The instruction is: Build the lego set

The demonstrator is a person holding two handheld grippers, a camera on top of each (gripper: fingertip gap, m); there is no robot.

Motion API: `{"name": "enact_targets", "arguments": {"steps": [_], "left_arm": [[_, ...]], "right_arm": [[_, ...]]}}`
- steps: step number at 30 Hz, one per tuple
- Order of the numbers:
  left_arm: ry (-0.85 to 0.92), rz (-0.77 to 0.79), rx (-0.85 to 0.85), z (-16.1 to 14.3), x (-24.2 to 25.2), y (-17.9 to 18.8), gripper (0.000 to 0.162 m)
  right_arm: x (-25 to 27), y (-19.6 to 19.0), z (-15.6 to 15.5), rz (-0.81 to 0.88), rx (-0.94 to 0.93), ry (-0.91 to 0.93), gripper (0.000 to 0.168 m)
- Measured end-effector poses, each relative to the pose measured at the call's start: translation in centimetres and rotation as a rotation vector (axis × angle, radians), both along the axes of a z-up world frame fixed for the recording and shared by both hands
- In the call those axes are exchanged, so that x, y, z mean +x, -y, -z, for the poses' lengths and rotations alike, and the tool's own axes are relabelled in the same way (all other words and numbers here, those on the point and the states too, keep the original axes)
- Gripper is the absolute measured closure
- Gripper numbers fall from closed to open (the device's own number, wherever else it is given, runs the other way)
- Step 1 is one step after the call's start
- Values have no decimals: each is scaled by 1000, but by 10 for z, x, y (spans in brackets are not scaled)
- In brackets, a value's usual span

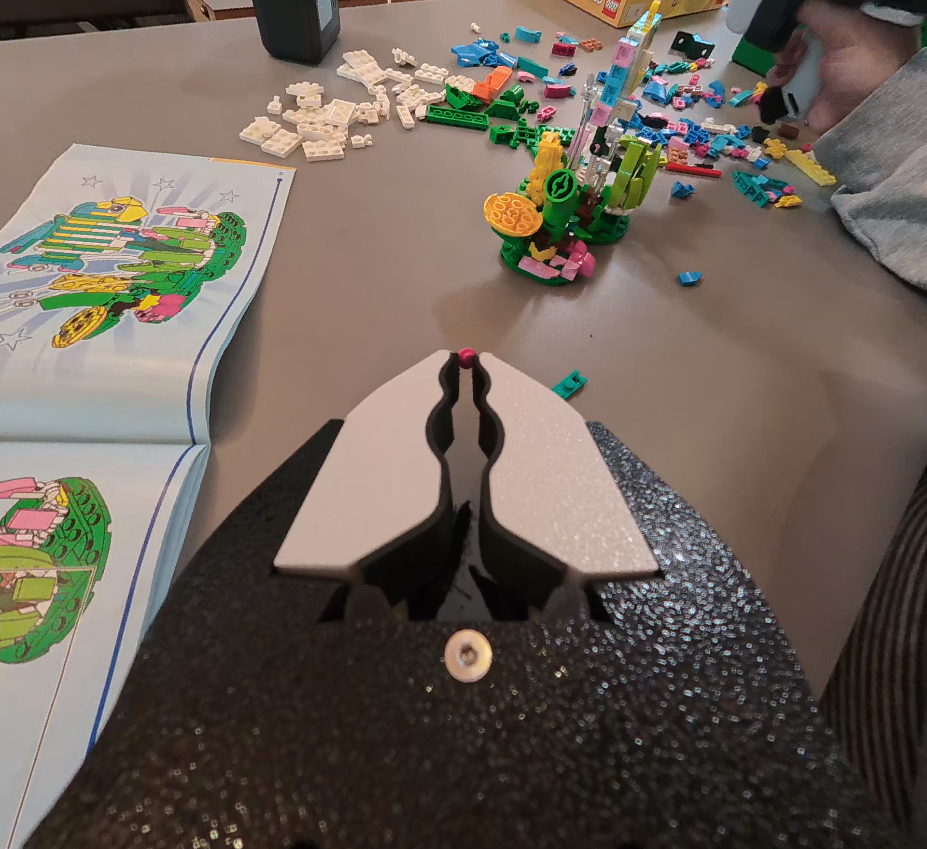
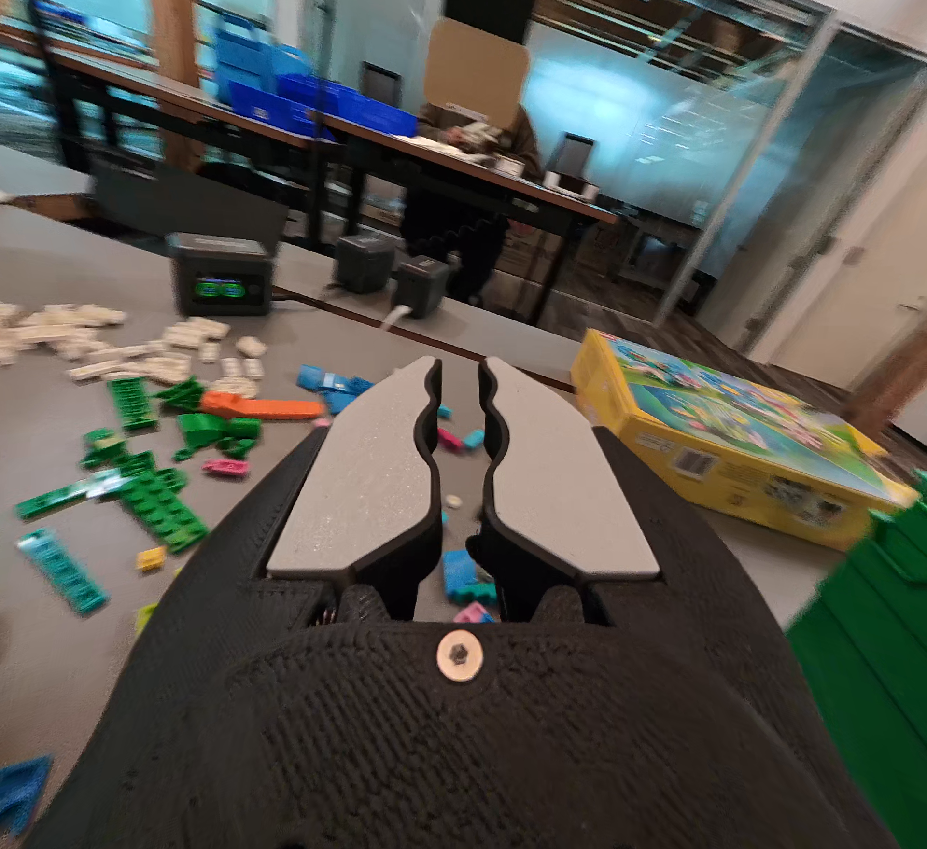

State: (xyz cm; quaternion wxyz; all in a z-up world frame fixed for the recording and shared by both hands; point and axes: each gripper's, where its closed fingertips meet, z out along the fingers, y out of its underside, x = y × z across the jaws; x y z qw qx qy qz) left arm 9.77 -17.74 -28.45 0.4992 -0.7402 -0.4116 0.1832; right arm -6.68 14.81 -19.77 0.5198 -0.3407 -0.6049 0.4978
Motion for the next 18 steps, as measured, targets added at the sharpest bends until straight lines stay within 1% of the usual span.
{"name": "enact_targets", "arguments": {"steps": [1, 2, 3, 4, 6, 8, 10, 14, 18], "left_arm": [[0, 0, 0, 0, 0, 0, 157], [0, 0, 0, 0, 0, 0, 157], [1, 0, 0, 0, 0, 0, 157], [2, 1, 0, 0, 0, 0, 157], [1, 1, 1, 0, 0, 0, 157], [2, 0, 2, 0, 0, 0, 157], [2, 0, 3, 0, 0, 1, 157], [4, -1, 0, 0, 0, 1, 157], [10, 18, 13, 0, 1, -1, 157]], "right_arm": [[7, 19, 2, -134, 5, 21, 158], [18, 42, 10, -308, 19, 79, 165], [34, 65, 22, -491, 40, 172, 168], [50, 81, 35, -630, 64, 267, 168], [71, 99, 55, -761, 135, 391, 168], [87, 111, 71, -831, 224, 473, 168], [96, 119, 83, -858, 297, 525, 168], [104, 131, 101, -865, 469, 536, 168], [107, 137, 114, -849, 555, 567, 168]]}}
